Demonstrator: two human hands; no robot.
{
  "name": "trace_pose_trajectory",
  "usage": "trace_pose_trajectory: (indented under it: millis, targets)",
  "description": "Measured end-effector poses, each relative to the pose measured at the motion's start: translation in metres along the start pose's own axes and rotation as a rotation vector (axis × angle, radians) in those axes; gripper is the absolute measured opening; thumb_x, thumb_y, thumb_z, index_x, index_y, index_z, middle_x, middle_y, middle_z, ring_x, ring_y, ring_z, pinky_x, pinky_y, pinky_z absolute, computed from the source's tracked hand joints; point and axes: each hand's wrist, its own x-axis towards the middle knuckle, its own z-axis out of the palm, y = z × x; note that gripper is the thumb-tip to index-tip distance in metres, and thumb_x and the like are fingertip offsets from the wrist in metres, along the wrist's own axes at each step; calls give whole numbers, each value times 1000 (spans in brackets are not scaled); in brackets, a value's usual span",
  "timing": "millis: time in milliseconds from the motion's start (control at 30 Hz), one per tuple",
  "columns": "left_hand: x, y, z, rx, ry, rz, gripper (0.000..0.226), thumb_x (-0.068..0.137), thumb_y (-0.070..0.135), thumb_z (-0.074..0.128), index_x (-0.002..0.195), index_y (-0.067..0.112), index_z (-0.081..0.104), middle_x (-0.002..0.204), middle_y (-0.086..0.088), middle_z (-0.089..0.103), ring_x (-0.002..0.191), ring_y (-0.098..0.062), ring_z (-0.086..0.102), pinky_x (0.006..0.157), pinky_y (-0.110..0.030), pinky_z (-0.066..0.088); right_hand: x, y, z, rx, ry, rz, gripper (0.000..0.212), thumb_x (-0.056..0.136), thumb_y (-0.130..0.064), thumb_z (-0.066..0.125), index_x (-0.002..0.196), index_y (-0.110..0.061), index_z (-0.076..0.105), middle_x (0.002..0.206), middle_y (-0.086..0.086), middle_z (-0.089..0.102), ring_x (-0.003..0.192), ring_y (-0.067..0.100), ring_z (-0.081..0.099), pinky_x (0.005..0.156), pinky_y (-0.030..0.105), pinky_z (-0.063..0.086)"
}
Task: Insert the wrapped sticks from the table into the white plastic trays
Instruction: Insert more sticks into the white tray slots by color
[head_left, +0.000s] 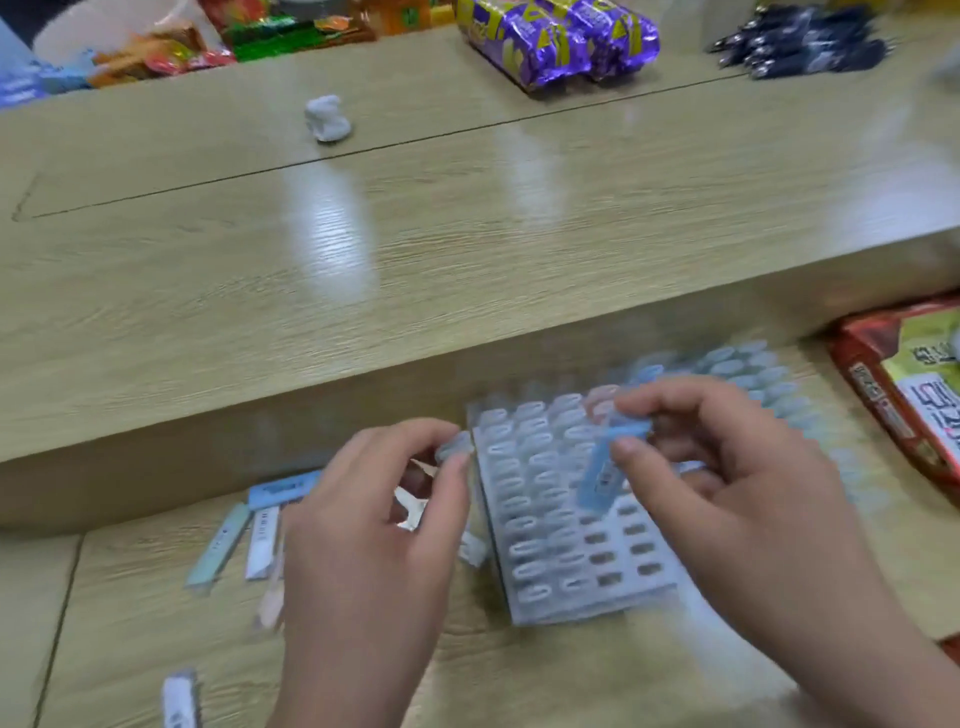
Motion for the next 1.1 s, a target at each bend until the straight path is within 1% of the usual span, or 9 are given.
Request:
trace_pose_trajectory:
  millis: [100,200,333,467,567,700,800,967,1100]
  targets:
    - [-6,29,26,-94,0,-29,16,81,25,69,90,38,67,83,17,64,76,-7,62,64,-11,45,4,22,-44,46,46,41,23,81,-22,72,93,-41,65,87,-17,70,75,4,68,58,10,49]
    - [-12,50,49,-145,-7,-30,15,81,25,69,90,37,67,83,15,64,75,-7,62,64,-10,45,4,37,-73,-18,61,51,19,79,-28,72,90,-42,65,90,-20,70,64,1,66,59,7,47]
    - [-21,69,73,-140,-83,-2,18,82,26,69,93,40,65,86,16,64,79,-11,63,65,-16,48,3,55,-100,-65,55,33,16,79,-31,69,90,-41,63,95,-21,68,82,0,68,67,10,50]
    - [-32,83,93,-136,-129,48,11,83,30,69,92,36,68,85,16,64,76,-9,64,65,-15,49,1,67,-119,-68,70,-3,19,79,-26,70,90,-40,62,96,-21,67,79,2,68,65,3,46]
    - [-40,91,104,-121,-155,77,12,83,31,65,93,29,71,85,16,63,76,-4,63,66,-13,48,-2,75,-129,-73,28,-34,23,81,-22,78,88,-37,62,95,-19,67,76,2,67,63,1,43]
    - [-41,92,110,-78,-122,59,12,83,23,70,94,28,71,84,16,62,76,-6,62,66,-15,48,-12,88,-122,-123,-150,-52,19,76,-25,72,87,-37,62,93,-20,67,71,-2,68,61,7,47]
    - [-40,90,111,-56,-96,35,17,81,19,71,94,31,70,85,16,63,76,-8,62,66,-13,47,-18,98,-110,-188,-257,-115,22,79,-26,72,94,-36,60,95,-22,65,75,-6,66,62,7,46]
    - [-41,85,104,-45,-83,25,17,83,20,71,96,29,70,89,17,64,76,-8,63,65,-15,49,-21,110,-101,-242,-229,-221,17,84,-29,68,97,-35,60,92,-20,67,81,-2,66,65,27,56]
    - [-42,83,103,-39,-87,17,16,84,21,70,97,30,70,90,17,64,79,-8,63,66,-14,48,-17,113,-99,-286,-263,-321,15,85,-25,67,96,-31,61,92,-18,66,82,-2,64,66,25,53]
